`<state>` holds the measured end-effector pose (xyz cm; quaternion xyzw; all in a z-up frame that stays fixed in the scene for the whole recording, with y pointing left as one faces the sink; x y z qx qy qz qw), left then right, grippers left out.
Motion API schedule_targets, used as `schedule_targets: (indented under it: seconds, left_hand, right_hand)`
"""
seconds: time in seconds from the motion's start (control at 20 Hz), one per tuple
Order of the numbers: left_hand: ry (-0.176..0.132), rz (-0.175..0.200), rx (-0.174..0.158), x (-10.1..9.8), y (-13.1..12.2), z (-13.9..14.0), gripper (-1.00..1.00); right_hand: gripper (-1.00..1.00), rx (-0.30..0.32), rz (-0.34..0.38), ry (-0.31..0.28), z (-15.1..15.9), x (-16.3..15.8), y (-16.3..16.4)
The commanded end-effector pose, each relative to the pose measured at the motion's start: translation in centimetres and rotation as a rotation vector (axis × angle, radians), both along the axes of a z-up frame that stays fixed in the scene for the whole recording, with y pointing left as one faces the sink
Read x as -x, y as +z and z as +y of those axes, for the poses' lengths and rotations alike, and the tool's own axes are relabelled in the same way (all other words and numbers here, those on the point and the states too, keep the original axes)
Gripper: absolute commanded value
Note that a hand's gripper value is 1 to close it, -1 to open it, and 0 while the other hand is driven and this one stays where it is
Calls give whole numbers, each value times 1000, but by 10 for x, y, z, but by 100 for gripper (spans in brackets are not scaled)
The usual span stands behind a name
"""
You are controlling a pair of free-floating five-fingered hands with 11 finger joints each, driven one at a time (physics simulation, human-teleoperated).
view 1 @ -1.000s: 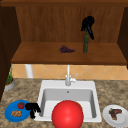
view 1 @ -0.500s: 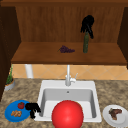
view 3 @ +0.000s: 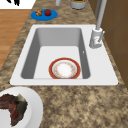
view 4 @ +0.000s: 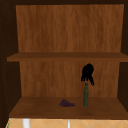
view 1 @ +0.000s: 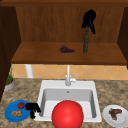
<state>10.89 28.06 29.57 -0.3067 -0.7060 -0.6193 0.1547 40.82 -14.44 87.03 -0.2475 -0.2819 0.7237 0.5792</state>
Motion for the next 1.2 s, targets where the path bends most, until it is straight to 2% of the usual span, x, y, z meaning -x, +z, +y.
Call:
schedule_targets:
  seconds: [0.0,0.1,0.4,0.8,1.0,1.15]
  left_hand:
    - [0,0,0,0,0,0,0]
    - [0,0,0,0,0,0,0]
    - [0,0,0,0,0,0,0]
    - [0,0,0,0,0,0,0]
    - [0,0,0,0,0,0,0]
    - [0,0,0,0,0,0,0]
  right_hand:
    - [-100,1,9,44,-1,0,0]
    - [-100,18,21,22,-1,-3,-5]
    - [-100,29,85,-13,12,-58,-18]
    - [-100,23,95,-5,14,-95,-15]
    - [-100,29,111,14,15,-123,-33]
    - [-100,21,127,21,13,-131,-44]
